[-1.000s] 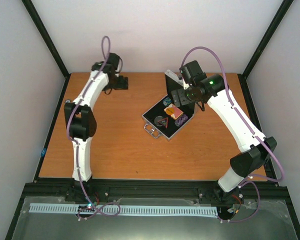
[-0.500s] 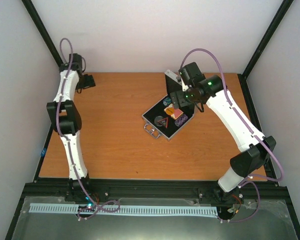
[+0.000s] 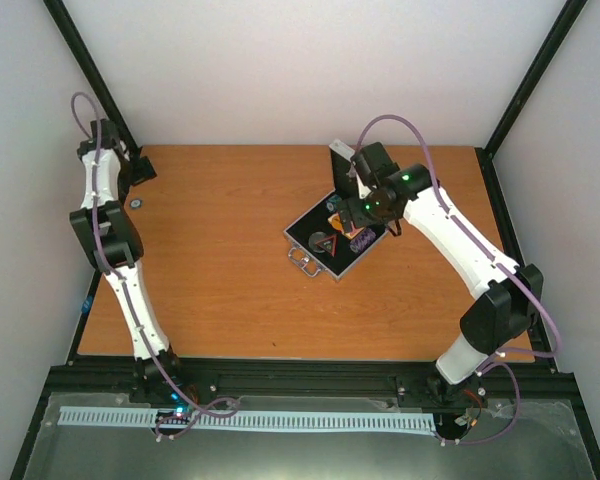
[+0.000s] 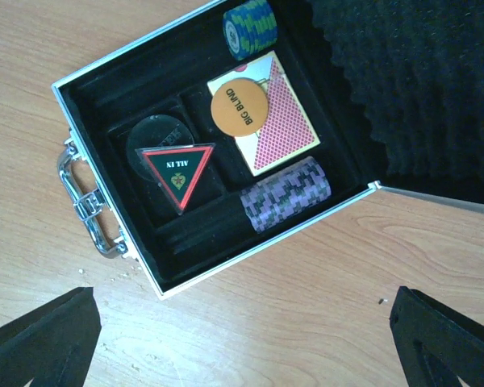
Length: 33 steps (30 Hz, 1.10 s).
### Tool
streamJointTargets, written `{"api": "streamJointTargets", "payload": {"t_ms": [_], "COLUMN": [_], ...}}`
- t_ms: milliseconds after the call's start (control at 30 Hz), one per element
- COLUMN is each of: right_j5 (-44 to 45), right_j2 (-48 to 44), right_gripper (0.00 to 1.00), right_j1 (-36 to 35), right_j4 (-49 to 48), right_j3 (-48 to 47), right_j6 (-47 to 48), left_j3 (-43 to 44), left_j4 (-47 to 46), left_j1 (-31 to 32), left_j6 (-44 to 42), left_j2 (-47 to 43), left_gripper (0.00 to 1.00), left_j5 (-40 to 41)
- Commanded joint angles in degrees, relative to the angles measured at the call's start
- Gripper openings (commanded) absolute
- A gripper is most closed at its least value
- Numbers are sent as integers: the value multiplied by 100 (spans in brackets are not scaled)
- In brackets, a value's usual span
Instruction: Pack up texas hold em set
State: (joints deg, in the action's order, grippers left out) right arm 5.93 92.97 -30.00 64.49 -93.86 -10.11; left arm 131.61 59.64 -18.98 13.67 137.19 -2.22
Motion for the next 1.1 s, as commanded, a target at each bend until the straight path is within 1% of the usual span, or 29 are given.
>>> {"api": "streamJointTargets", "payload": {"t_ms": [0, 67, 200, 333, 767, 833, 900, 1067], "right_j5": [-247, -303, -259, -124, -62, -41, -33, -18], "right_j2": [-205, -339, -579, -547, -414, -399, -402, -394], "right_gripper": [100, 100, 100, 100, 100, 100, 100, 100], "right_j1": [39, 38, 38, 40, 38, 38, 42, 38], "right_j4": [-341, -462, -726, -721, -686, -683, -674, -645], "right_j3": [250, 443, 741, 676, 643, 652, 675, 711], "right_j6": [-72, -80, -77, -10, 15, 3, 0, 0], "left_j3": [302, 306, 569, 675, 943, 1041, 1153, 1139], "left_j4": [-70, -47, 36, 10, 166, 202, 252, 246], "left_j1": [-254, -426, -464, -479, -496, -501, -505, -510], "left_j6": [-274, -206, -300, -318, -309, -264, -255, -276], "left_j2": [253, 339, 602, 762, 1212, 1289, 1377, 1457], "left_gripper": [96, 95, 95, 94, 92, 91, 88, 86], "left_j5": [-312, -469, -360, -91, 136, 141, 71, 102]}}
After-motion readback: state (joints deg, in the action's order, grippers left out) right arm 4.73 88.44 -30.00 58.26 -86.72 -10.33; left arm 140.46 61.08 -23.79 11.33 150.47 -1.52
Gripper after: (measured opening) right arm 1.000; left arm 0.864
